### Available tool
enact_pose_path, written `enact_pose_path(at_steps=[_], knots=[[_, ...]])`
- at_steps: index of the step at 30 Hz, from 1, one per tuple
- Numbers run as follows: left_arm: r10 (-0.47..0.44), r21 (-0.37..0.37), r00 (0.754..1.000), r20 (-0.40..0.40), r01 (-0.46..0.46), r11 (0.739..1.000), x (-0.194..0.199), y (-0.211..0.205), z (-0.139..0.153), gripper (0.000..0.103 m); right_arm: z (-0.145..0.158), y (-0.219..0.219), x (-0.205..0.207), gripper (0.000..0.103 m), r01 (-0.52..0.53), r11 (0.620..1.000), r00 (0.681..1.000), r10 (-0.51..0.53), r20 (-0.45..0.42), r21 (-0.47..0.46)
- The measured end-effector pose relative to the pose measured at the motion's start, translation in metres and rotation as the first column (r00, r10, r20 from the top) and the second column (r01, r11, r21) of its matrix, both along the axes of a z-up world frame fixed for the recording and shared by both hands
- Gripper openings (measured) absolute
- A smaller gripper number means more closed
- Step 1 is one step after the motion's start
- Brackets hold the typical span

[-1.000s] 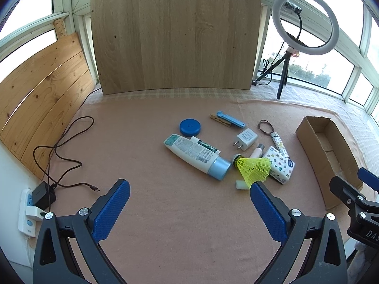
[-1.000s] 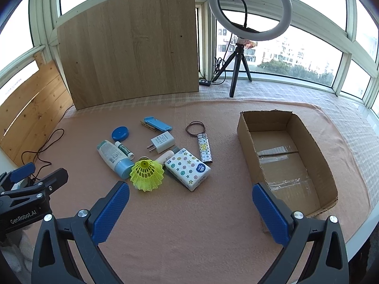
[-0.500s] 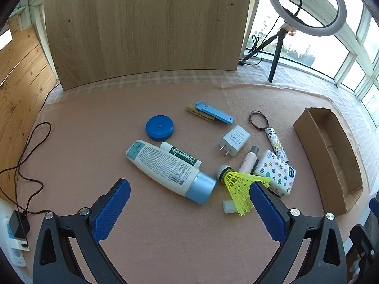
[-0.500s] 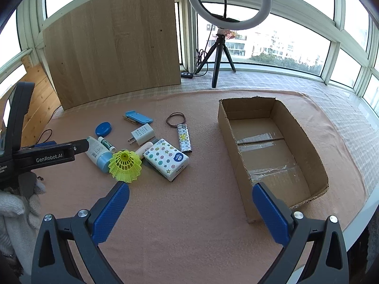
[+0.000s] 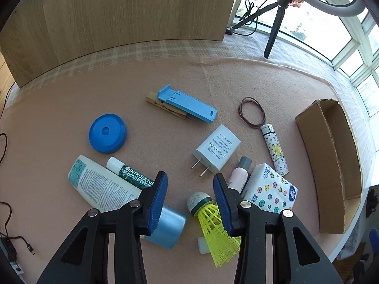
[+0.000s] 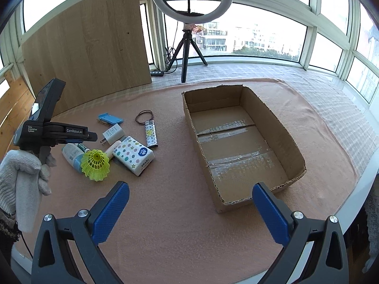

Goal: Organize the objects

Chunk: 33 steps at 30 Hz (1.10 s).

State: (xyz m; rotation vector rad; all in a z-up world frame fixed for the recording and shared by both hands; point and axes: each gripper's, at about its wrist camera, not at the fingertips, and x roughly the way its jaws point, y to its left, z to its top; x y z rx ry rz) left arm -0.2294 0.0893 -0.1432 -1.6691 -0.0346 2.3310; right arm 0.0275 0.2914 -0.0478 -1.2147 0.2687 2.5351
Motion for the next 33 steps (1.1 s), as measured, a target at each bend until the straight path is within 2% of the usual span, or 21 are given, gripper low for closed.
enact_pose_path(at_steps=[8,14,21,25,28,32,33], knots=[[-0.049,0.025,0.997,0.063,0.048,0.999,0.006,0.013,-0.02,0.027,-0.002,0.012,0.004,0.102,0.032,0.999,0.999,-0.032,-0.004,-0.013],[-0.07,0.078,0.994,0.089,0.063,0.995,0.021,0.013,-0.026,0.023,-0.002,0.005,0.0,0.102,0.009,1.0,1.0,-0.009,-0.004,-0.006],[-0.126,0.14,0.987,0.099,0.112,0.984,0.056,0.026,-0.019,0.023,-0.004,-0.002,-0.005,0.102,-0.013,1.0,1.0,0.013,0.0,-0.004],[-0.156,0.203,0.981,0.118,0.13,0.971,0.079,0.034,-0.016,0.023,-0.005,-0.007,-0.008,0.102,-0.028,1.0,1.0,0.028,0.002,-0.003],[-0.174,0.21,0.978,0.113,0.148,0.966,0.094,0.044,-0.016,0.023,-0.005,-0.01,-0.009,0.102,-0.036,0.999,0.999,0.036,0.004,-0.002],[-0.211,0.28,0.968,0.137,0.167,0.945,0.107,0.049,-0.017,0.023,-0.006,-0.01,-0.008,0.102,-0.038,0.999,0.999,0.038,0.005,-0.005],[-0.229,0.277,0.965,0.126,0.187,0.943,0.11,0.055,-0.019,0.023,-0.007,-0.01,-0.008,0.102,-0.037,0.999,0.999,0.037,0.006,-0.003]])
